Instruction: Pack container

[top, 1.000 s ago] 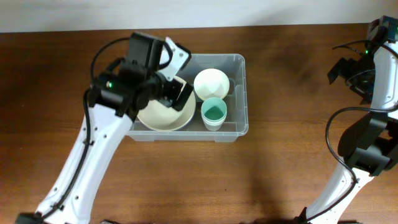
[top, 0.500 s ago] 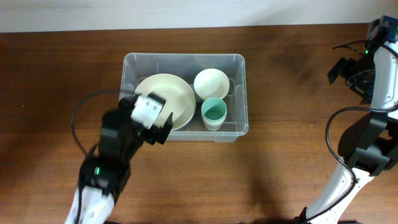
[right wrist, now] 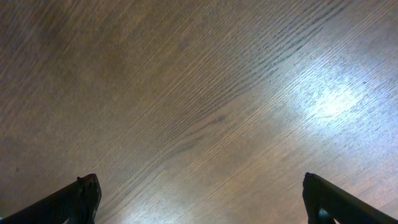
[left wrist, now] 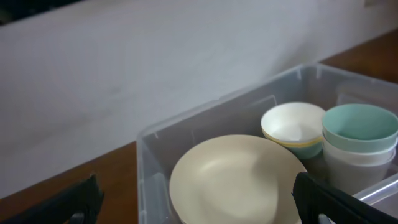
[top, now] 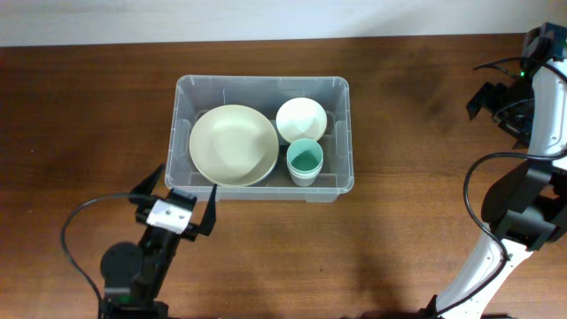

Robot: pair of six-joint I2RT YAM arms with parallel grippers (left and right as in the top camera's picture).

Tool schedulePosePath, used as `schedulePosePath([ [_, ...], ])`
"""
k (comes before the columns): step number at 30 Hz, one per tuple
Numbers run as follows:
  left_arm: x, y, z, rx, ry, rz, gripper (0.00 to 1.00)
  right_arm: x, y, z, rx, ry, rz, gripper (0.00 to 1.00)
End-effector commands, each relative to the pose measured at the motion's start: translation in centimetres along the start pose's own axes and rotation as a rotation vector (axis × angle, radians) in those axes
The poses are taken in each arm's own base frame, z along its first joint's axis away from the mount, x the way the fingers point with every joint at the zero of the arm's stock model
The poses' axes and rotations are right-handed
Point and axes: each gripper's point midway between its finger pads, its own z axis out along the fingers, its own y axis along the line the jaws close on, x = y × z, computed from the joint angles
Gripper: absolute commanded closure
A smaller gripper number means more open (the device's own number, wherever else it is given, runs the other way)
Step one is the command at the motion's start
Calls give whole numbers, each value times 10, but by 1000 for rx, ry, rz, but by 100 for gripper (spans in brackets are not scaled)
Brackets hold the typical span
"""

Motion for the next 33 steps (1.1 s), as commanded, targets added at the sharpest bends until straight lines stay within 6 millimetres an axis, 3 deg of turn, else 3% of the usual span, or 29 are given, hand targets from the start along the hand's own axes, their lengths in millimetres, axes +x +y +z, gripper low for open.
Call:
schedulePosePath([
  [1,3,-1,-8,4,-36,-65,0,0,-2,1,3,3,3,1],
  [6,6,-1,-16,-28,-86,-76,0,0,-2,1,3,3,3,1],
  [12,27,1,-22,-82,-100,-208,0,0,-2,1,3,3,3,1],
  [19,34,0,-26,-102,-149,-194,0,0,-2,1,3,3,3,1],
  [25,47,-3,-28,-101,-103,-206,0,0,-2,1,3,3,3,1],
  [29,73,-11,-26,-83,6,-235,0,0,-2,1,3,3,3,1],
  [33,77,-4,-27,-123,21,-236,0,0,-2,1,3,3,3,1],
])
